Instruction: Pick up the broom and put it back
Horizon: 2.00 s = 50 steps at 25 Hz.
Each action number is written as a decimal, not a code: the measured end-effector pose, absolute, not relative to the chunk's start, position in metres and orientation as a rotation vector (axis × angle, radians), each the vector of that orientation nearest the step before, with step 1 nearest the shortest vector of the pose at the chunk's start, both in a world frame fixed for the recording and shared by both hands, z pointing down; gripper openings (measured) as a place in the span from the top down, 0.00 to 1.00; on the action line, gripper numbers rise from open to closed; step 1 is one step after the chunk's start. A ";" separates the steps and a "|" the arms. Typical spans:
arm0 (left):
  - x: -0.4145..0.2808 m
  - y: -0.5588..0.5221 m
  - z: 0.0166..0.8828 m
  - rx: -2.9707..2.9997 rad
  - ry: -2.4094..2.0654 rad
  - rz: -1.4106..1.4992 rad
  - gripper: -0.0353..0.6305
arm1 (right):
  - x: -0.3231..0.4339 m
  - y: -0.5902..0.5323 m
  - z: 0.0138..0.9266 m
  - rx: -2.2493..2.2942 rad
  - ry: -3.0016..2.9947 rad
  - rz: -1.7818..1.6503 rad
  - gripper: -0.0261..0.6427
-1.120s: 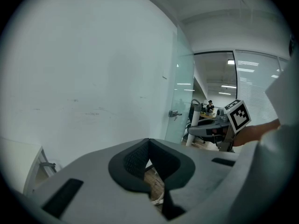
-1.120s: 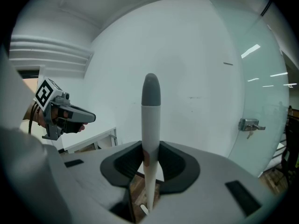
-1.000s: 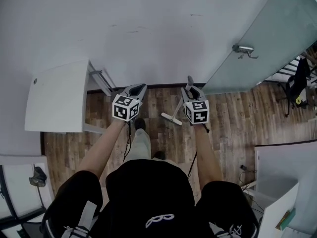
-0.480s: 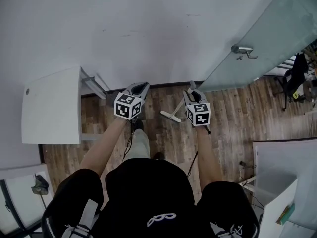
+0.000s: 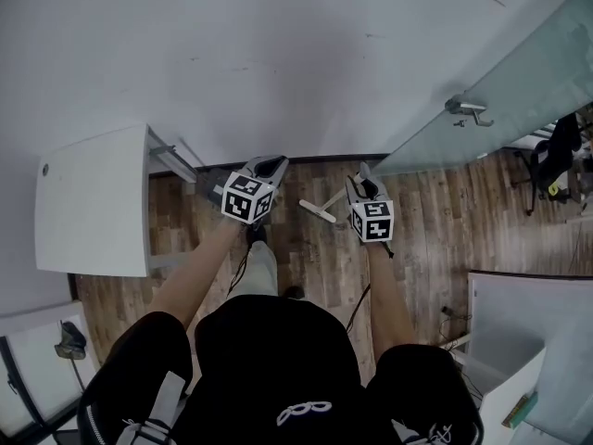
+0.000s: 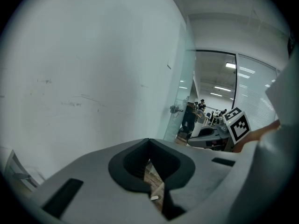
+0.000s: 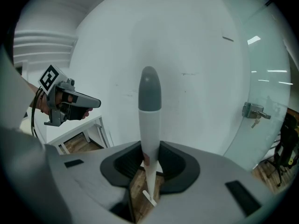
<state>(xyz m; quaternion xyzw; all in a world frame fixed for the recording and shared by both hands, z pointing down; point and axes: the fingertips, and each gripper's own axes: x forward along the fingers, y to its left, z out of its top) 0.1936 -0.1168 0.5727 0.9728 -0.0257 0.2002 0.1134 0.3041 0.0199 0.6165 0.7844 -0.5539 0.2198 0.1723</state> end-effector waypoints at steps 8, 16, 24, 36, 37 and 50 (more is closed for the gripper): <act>0.202 -0.153 0.600 2.811 -0.095 0.642 0.92 | 0.313 -0.015 0.643 2.174 -1.568 0.670 0.79; 0.207 -0.188 0.622 2.786 -0.089 0.673 0.92 | 0.316 -0.055 0.669 2.115 -1.570 0.699 0.79; 0.209 -0.218 0.638 2.762 -0.081 0.709 0.92 | 0.313 -0.085 0.704 2.048 -1.563 0.753 0.79; 0.209 -0.262 0.665 2.737 -0.050 0.775 0.92 | 0.307 -0.134 0.750 1.950 -1.552 0.814 0.79; 0.208 -0.267 0.666 2.734 -0.050 0.778 0.92 | 0.307 -0.137 0.753 1.944 -1.552 0.818 0.79; 0.205 -0.301 0.668 2.736 -0.055 0.766 0.92 | 0.306 -0.186 0.763 1.991 -1.561 0.822 0.79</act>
